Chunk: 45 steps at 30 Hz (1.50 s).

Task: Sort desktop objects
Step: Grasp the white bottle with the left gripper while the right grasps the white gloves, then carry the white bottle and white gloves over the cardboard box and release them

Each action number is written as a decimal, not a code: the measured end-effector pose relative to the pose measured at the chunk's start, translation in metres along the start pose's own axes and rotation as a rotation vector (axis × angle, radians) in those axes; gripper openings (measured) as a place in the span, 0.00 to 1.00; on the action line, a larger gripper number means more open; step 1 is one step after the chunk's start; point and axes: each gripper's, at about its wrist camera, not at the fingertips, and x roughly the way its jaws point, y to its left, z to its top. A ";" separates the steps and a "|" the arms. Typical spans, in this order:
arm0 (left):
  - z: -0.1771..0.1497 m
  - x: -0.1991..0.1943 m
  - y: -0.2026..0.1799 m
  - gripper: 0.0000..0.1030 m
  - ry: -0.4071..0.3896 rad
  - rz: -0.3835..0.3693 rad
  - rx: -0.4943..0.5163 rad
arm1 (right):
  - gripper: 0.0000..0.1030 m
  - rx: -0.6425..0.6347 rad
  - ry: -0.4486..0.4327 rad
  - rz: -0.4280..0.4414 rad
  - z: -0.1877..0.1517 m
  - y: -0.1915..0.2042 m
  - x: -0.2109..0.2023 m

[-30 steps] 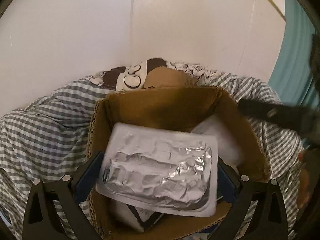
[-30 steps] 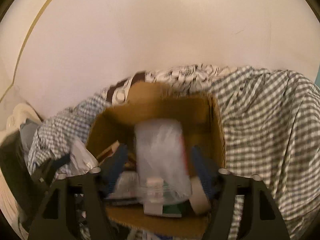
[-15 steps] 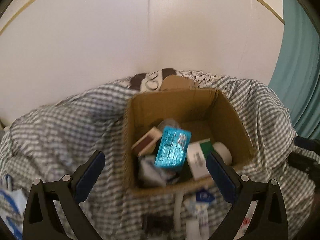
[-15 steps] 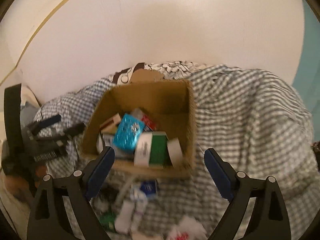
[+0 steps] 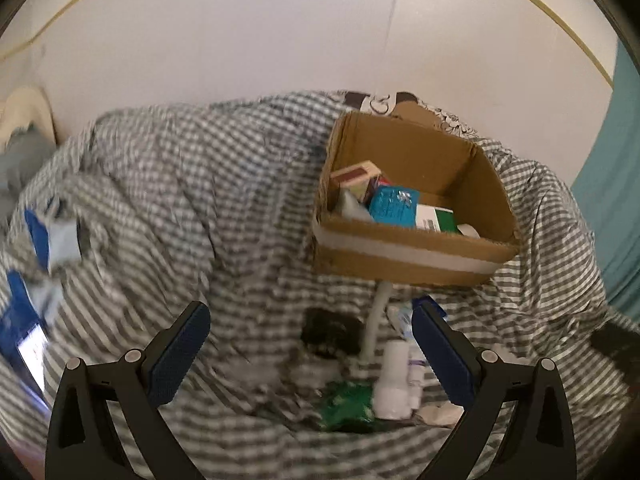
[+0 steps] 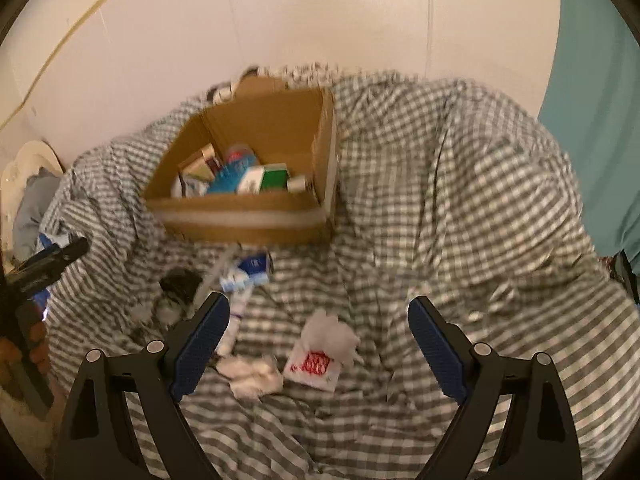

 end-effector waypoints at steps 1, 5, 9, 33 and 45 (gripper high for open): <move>-0.007 0.004 -0.004 1.00 0.006 0.000 -0.006 | 0.89 0.002 0.016 -0.001 -0.004 -0.002 0.008; -0.028 0.027 -0.027 1.00 0.057 0.002 0.035 | 0.89 0.033 0.068 -0.017 -0.014 -0.005 0.041; -0.050 0.058 -0.052 1.00 0.117 0.000 0.093 | 0.88 0.052 0.137 -0.006 -0.023 -0.010 0.079; -0.090 0.144 -0.087 0.34 0.392 -0.136 0.217 | 0.63 0.176 0.323 0.031 -0.039 -0.024 0.168; -0.073 0.083 -0.080 0.32 0.276 -0.176 0.213 | 0.63 0.234 0.215 0.099 -0.037 -0.018 0.098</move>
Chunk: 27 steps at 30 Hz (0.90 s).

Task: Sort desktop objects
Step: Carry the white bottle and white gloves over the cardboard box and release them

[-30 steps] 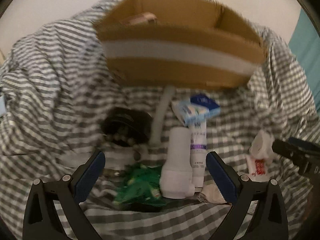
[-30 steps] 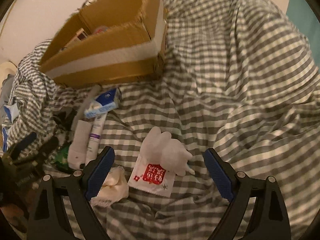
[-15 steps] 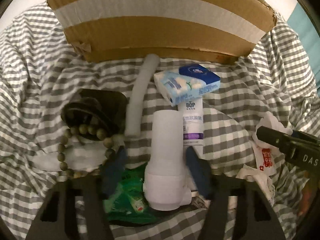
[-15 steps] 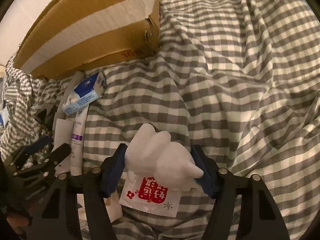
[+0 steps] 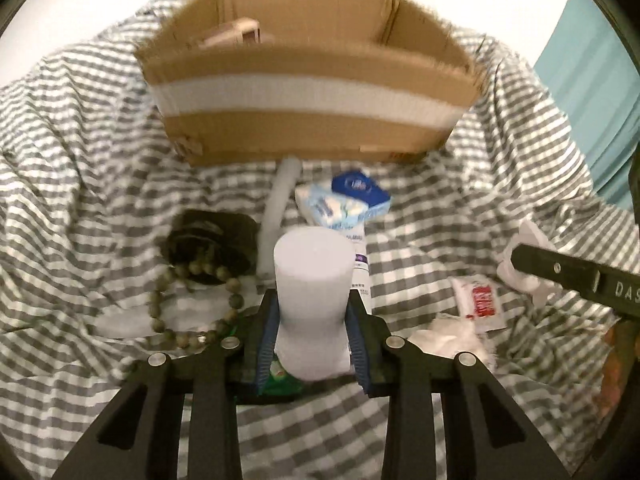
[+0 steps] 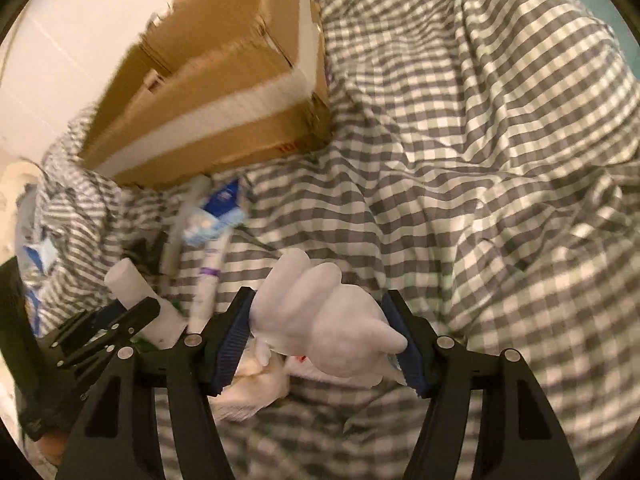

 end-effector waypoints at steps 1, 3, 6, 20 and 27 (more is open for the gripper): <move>0.001 -0.007 0.003 0.32 -0.017 -0.005 -0.002 | 0.63 -0.001 -0.010 0.005 -0.002 0.002 -0.008; 0.007 -0.022 0.010 0.32 -0.047 -0.015 -0.004 | 0.63 -0.010 -0.026 0.007 -0.007 0.009 -0.017; 0.015 -0.051 0.019 0.32 -0.106 -0.024 0.001 | 0.63 -0.023 -0.054 0.016 -0.013 0.017 -0.035; 0.105 -0.117 0.065 0.32 -0.280 -0.016 0.032 | 0.63 -0.208 -0.284 0.031 0.047 0.096 -0.105; 0.173 -0.065 0.053 0.32 -0.279 -0.031 0.054 | 0.63 -0.217 -0.321 0.065 0.132 0.120 -0.068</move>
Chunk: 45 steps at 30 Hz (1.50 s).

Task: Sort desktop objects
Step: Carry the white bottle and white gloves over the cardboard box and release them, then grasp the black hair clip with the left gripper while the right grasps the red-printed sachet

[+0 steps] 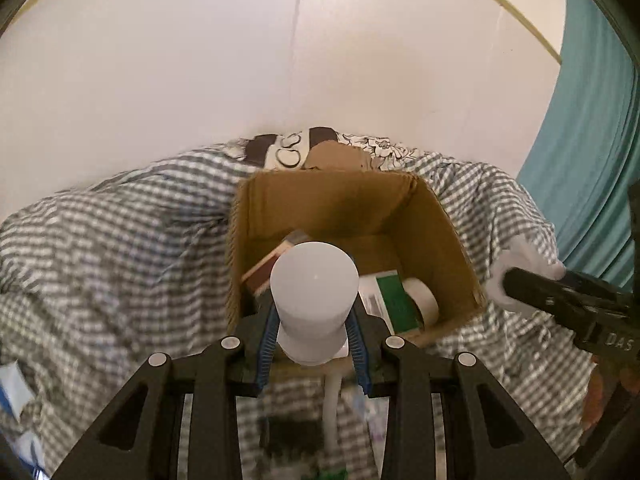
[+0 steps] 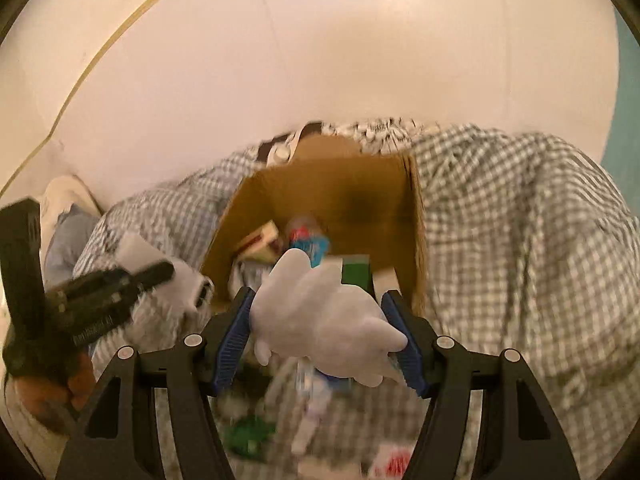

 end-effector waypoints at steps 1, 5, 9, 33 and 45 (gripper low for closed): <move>0.004 0.009 -0.002 0.32 0.005 -0.003 0.000 | 0.63 0.013 0.006 0.008 0.007 -0.003 0.014; 0.028 0.058 -0.012 0.32 0.028 -0.018 0.017 | 0.62 0.050 0.024 0.004 0.029 -0.018 0.064; 0.041 0.090 -0.028 0.36 0.040 0.025 0.058 | 0.63 0.095 0.012 0.026 0.043 -0.037 0.091; -0.143 -0.057 0.062 1.00 0.052 0.225 -0.046 | 0.85 0.040 0.062 -0.195 -0.125 -0.043 -0.076; -0.198 -0.023 0.079 1.00 0.169 0.118 -0.220 | 0.84 0.132 0.187 -0.228 -0.179 -0.048 -0.028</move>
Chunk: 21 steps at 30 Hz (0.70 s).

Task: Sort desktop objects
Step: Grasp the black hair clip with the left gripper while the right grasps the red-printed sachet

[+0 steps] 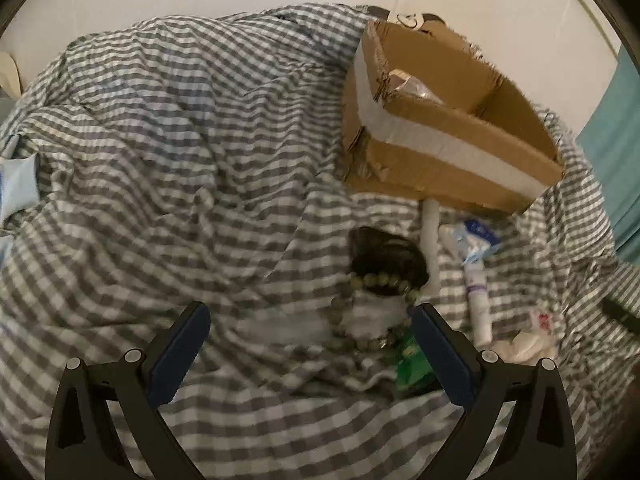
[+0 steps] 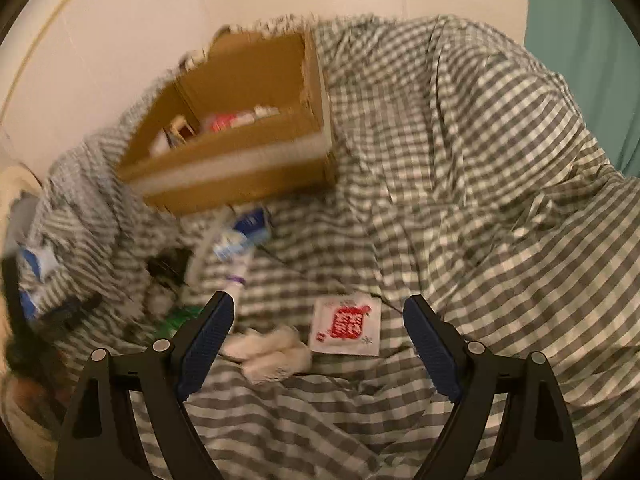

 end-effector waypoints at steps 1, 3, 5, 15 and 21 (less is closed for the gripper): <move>0.001 0.005 0.000 1.00 0.003 -0.006 -0.008 | 0.84 0.007 0.022 -0.004 -0.001 -0.002 0.010; 0.005 0.017 -0.002 1.00 0.022 -0.017 -0.030 | 0.84 0.020 0.060 -0.018 -0.002 -0.007 0.028; 0.009 0.027 -0.005 1.00 0.037 -0.030 -0.041 | 0.84 0.025 0.080 -0.025 -0.002 -0.009 0.040; 0.023 0.081 -0.044 1.00 0.097 -0.076 0.011 | 0.84 0.091 0.191 -0.039 -0.002 -0.025 0.090; 0.027 0.111 -0.059 1.00 0.168 -0.079 0.075 | 0.84 0.089 0.247 -0.067 -0.007 -0.028 0.109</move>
